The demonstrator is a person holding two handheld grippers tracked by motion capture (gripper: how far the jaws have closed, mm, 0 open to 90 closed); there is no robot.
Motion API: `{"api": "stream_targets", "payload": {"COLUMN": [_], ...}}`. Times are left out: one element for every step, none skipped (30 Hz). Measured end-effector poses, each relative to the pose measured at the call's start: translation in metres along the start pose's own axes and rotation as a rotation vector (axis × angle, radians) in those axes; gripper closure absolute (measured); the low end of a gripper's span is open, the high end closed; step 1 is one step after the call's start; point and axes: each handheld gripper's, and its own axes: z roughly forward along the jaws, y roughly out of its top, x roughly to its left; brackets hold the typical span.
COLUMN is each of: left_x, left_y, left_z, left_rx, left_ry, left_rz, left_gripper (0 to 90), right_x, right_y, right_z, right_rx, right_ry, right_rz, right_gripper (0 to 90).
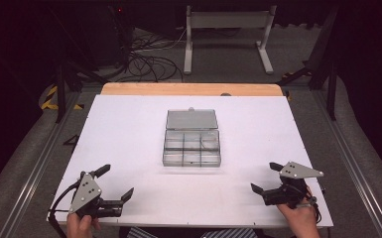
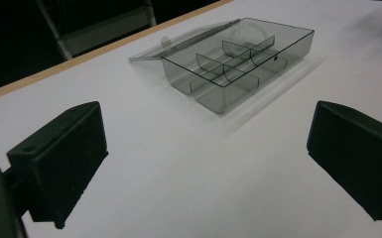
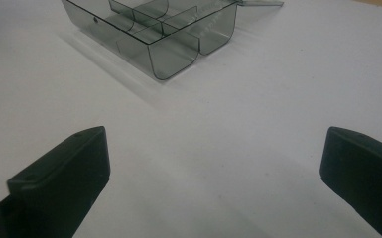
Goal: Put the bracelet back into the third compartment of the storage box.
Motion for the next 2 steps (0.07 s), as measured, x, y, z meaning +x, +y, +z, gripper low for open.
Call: {"api": "stream_targets", "payload": {"left_x": [0.0000, 0.0000], "left_y": [0.0001, 0.0001], "left_z": [-0.0007, -0.0007], "left_rx": [-0.005, -0.005], "left_ry": [-0.001, -0.001], "left_rz": [0.002, 0.002], "left_gripper": [3.0, 2.9], "right_x": [-0.0001, -0.0002], "right_y": [0.0000, 0.0000], "right_z": [0.0000, 0.0002], "right_rx": [0.000, -0.001], "right_ry": [-0.001, 0.000], "right_rz": [0.001, 0.001], "right_gripper": [0.0, 0.0]}}
